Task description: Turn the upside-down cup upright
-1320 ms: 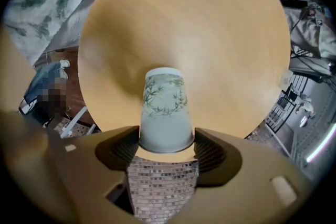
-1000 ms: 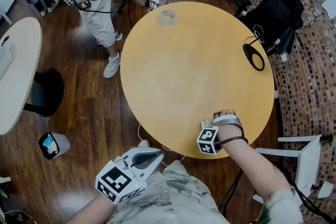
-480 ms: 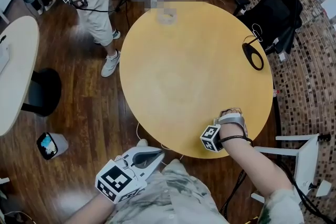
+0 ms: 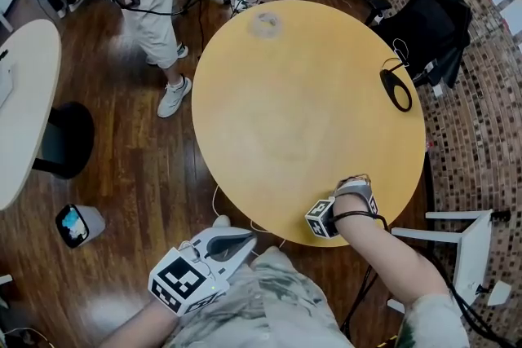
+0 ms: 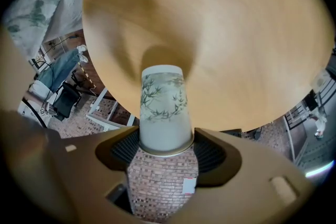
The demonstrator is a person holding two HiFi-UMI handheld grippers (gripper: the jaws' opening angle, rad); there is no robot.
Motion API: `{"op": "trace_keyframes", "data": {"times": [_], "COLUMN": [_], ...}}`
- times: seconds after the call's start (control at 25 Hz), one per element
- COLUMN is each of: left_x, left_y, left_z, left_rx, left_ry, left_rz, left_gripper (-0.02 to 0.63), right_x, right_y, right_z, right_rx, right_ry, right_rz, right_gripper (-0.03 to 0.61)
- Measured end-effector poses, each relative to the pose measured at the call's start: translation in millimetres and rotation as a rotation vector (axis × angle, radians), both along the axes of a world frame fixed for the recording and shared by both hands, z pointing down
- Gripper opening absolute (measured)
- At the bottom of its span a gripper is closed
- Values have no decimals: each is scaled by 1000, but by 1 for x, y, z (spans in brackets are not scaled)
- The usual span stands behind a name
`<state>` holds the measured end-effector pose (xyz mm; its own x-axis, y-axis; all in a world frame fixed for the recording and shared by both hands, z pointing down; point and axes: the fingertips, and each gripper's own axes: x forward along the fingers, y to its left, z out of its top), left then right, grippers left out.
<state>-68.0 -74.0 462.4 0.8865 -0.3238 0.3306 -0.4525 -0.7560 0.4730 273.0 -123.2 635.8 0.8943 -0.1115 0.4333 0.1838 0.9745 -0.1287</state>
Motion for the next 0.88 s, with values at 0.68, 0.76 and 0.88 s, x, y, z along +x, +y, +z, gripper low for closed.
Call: {"op": "trace_keyframes", "data": {"times": [0.68,0.76,0.88], "left_x": [-14,-13,-11], "left_y": [-2,-1,0], "left_z": [5,5,6], "left_rx": [6,4,11], "left_ry": [-9,-8,-12], "left_rz": [73,85,113], "left_gripper": [7,8,7], "right_x": [-48,-52,-58], "right_y": [-9,-9,-8], "right_z": [15,14,12], "right_rx": [184,208,246], "right_ry": [-410,-458,-520], "right_rz": [167,182,213], "right_gripper": [396,412,437]}}
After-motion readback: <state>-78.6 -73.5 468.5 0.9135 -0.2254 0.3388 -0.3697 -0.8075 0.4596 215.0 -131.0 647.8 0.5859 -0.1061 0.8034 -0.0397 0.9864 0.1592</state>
